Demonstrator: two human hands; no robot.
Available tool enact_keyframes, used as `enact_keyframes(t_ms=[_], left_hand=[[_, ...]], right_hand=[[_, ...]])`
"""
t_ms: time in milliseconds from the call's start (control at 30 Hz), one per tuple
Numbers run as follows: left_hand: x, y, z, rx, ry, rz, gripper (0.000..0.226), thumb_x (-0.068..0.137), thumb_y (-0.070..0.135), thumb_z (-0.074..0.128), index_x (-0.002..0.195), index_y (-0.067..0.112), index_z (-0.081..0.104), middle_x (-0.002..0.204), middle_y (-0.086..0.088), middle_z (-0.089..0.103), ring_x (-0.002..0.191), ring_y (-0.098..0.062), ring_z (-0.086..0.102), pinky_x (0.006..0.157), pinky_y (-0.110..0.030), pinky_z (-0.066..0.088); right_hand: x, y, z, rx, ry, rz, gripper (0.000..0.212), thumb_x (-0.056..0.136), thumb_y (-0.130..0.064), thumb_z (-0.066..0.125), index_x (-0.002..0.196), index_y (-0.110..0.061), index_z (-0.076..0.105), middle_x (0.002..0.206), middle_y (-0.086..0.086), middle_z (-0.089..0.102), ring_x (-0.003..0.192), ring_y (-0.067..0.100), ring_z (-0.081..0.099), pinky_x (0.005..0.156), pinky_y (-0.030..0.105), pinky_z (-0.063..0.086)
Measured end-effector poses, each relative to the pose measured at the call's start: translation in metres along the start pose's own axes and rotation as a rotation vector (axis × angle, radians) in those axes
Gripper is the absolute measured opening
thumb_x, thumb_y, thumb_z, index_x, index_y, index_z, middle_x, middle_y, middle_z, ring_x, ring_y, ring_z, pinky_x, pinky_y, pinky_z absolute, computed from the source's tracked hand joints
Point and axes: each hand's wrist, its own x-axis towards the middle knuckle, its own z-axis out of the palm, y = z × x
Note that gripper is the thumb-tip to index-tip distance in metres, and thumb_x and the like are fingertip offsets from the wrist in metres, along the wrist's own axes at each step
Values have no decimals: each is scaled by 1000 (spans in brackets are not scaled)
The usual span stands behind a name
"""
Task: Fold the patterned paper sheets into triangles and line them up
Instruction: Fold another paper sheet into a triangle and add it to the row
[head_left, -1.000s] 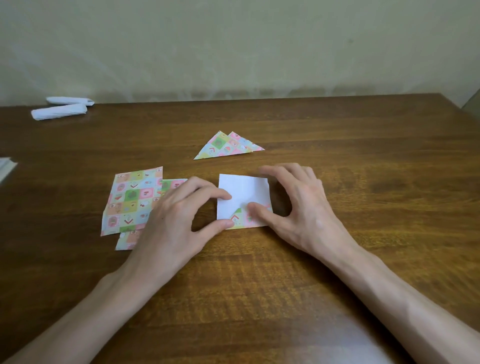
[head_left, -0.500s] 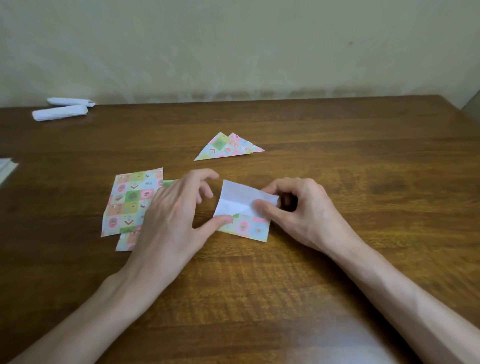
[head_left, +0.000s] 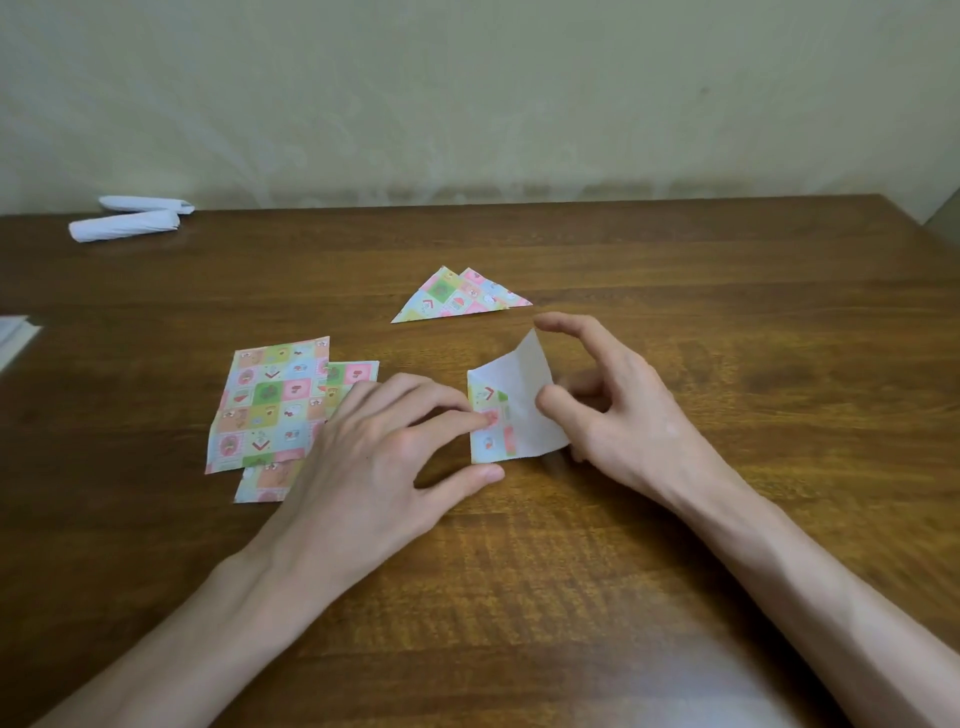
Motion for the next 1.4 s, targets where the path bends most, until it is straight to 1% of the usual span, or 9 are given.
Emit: enact_keyframes(t_ms=[167, 267, 400, 500, 867, 1067, 1267, 1333, 1400], left_hand=[[1, -1, 1, -87, -11, 17, 36, 98, 51, 58, 128, 35, 71, 127, 24, 63, 122, -2, 51, 99, -36, 46], [0, -2, 4, -156, -32, 49, 30, 103, 44, 55, 127, 38, 71, 131, 28, 60, 126, 1, 49, 99, -39, 45], [0, 1, 1, -189, -72, 32, 27, 101, 30, 59, 123, 40, 73, 126, 25, 55, 120, -5, 50, 94, -40, 48], [-1, 5, -3, -74, -80, 69, 39, 99, 12, 58, 126, 36, 71, 123, 17, 53, 110, -9, 52, 87, -41, 48], [-3, 7, -18, 51, -103, -25, 66, 101, 71, 25, 130, 31, 69, 121, 18, 50, 107, -5, 43, 96, -30, 35], [-4, -4, -12, 40, -100, 7, 52, 103, 62, 33, 132, 34, 66, 124, 20, 51, 115, -4, 48, 99, -32, 42], [-1, -3, -10, -124, 47, -80, 28, 105, 50, 48, 104, 34, 71, 99, 27, 59, 100, 1, 55, 88, -31, 50], [-1, -1, -9, -171, 49, -170, 41, 102, 51, 49, 141, 41, 58, 102, 32, 57, 102, 6, 54, 91, -27, 46], [-2, -1, -8, -151, 26, -208, 60, 101, 54, 47, 158, 48, 27, 113, 27, 60, 109, 8, 52, 96, -24, 40]], right_hand=[[7, 10, -10, 82, -7, -90, 58, 86, -16, 41, 138, -38, 57, 82, -5, 73, 86, 12, 67, 82, 23, 45], [9, 22, -15, -129, -6, -219, 64, 86, 8, 49, 127, -38, 66, 103, -14, 70, 101, 13, 64, 84, 19, 45], [11, 31, -20, -318, -26, -313, 26, 94, -18, 70, 111, -37, 76, 119, -18, 61, 120, 7, 51, 97, 9, 35], [12, 33, -20, -372, -96, -351, 17, 93, -27, 73, 106, -37, 78, 125, -18, 60, 127, 7, 49, 105, 21, 40], [7, 21, -21, -256, -249, -313, 18, 85, -43, 81, 102, -41, 78, 106, -19, 68, 112, 11, 60, 97, 34, 48], [8, 25, -18, -252, -235, -313, 15, 90, -46, 75, 101, -37, 80, 104, -21, 68, 109, 10, 62, 96, 31, 49], [7, 26, -7, -237, -128, -293, 18, 96, -46, 67, 98, -32, 78, 92, -17, 68, 93, 12, 62, 79, 22, 46], [7, 26, -2, -227, -96, -279, 18, 97, -46, 67, 99, -32, 77, 89, -17, 67, 91, 12, 60, 77, 21, 45], [6, 26, 1, -232, -92, -273, 18, 98, -48, 66, 100, -33, 76, 88, -18, 65, 91, 11, 59, 78, 26, 46]])
